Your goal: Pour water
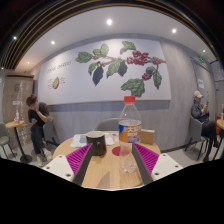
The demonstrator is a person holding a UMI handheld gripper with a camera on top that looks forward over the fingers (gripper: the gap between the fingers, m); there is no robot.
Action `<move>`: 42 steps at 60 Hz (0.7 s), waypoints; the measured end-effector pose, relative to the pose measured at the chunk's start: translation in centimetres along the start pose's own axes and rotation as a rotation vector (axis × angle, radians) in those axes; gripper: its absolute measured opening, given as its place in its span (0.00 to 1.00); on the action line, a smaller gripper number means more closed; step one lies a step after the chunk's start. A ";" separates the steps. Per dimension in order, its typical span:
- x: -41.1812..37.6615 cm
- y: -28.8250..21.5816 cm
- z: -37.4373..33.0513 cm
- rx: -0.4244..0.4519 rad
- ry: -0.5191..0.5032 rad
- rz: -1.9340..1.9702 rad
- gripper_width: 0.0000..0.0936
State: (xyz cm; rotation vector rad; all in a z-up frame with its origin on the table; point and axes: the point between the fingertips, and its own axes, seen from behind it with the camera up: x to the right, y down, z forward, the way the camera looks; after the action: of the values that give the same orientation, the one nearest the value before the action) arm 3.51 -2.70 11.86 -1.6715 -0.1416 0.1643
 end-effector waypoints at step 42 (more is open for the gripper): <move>3.8 -2.2 7.9 0.097 0.011 -0.045 0.37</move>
State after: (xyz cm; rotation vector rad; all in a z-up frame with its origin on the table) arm 5.73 6.00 13.16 -1.5714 -0.1608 0.1261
